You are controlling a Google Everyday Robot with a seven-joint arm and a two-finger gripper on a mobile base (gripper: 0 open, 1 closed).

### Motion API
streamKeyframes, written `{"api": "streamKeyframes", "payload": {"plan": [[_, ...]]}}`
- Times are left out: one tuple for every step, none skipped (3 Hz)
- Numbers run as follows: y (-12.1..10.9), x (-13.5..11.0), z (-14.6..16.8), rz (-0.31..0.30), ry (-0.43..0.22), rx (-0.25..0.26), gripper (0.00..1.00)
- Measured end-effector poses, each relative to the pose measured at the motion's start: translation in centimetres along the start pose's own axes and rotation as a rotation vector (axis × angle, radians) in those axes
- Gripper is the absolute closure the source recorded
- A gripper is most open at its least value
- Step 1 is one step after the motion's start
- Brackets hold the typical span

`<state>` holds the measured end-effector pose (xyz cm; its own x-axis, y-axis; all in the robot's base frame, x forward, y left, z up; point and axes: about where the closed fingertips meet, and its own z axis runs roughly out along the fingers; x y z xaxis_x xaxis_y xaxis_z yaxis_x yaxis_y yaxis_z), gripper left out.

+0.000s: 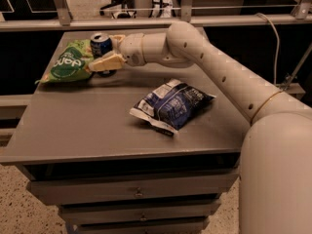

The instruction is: Move pepsi can near green rice chip bag

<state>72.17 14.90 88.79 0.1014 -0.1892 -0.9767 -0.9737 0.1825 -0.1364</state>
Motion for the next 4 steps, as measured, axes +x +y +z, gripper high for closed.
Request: {"api": "streamKeyframes", "payload": {"plan": [[0.1, 0.1, -0.8, -0.014, 0.013, 0.0, 0.0], [-0.4, 0.4, -2.7, -0.011, 0.03, 0.024, 0.0], [-1.3, 1.9, -8.0, 0.02, 0.078, 0.111, 0.0], [-1.3, 1.9, -8.0, 0.02, 0.078, 0.111, 0.0]]}}
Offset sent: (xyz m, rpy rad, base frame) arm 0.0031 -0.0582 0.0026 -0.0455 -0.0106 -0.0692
